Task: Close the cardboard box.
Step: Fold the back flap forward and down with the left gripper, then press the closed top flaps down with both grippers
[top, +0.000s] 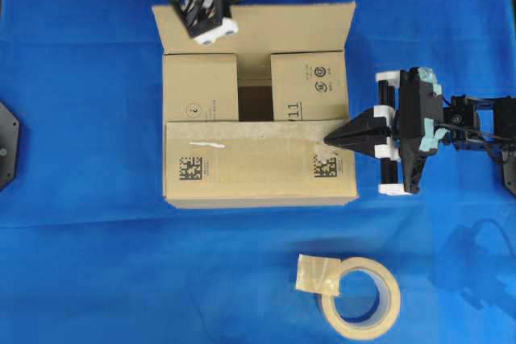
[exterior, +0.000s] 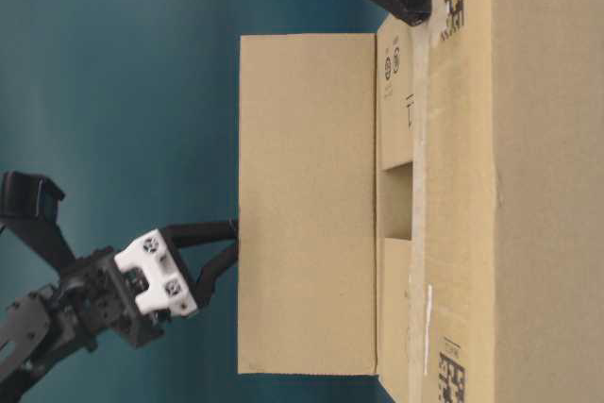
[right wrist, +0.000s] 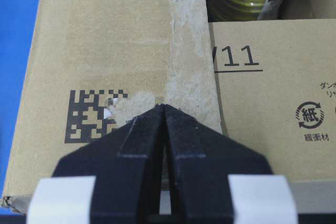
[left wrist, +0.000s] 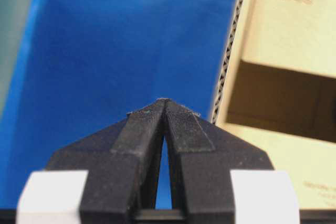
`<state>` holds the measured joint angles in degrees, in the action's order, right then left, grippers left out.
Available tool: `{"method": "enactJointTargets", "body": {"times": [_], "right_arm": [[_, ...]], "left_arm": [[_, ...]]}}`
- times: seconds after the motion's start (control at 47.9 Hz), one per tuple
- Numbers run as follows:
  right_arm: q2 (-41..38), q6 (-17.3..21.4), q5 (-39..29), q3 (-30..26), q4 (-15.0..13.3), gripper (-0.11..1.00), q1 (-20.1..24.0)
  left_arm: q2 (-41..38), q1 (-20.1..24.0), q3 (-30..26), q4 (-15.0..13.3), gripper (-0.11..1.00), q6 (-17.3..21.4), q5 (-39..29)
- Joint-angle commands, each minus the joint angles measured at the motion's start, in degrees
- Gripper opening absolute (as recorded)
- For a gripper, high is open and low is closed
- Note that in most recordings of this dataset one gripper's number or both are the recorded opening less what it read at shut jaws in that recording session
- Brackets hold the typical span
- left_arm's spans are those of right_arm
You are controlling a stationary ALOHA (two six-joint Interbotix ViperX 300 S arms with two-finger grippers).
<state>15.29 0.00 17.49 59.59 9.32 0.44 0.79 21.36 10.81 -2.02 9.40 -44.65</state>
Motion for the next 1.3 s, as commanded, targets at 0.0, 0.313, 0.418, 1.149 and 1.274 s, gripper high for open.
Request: {"method": "enactJointTargets", "body": {"times": [0.0, 0.313, 0.418, 1.149, 1.274], "right_arm": [[0.2, 0.0, 0.3, -0.9, 0.0, 0.0, -0.1], [0.2, -0.1, 0.3, -0.9, 0.1, 0.0, -0.4], [0.2, -0.2, 0.3, -0.9, 0.1, 0.0, -0.7], [0.2, -0.3, 0.9, -1.0, -0.1, 0.0, -1.5], [0.2, -0.3, 1.4, -1.1, -0.1, 0.0, -2.2]], "left_arm": [[3.3, -1.6, 1.2, -0.1, 0.0, -0.7, 0.5], [8.6, -7.6, 10.5, -0.1, 0.0, -5.4, 8.0], [10.1, -9.1, 14.0, -0.1, 0.0, -7.6, 11.2], [11.0, -13.0, 30.8, -0.2, 0.0, -20.0, 30.0], [11.2, -13.3, 31.9, -0.2, 0.0, -20.6, 30.9]]}}
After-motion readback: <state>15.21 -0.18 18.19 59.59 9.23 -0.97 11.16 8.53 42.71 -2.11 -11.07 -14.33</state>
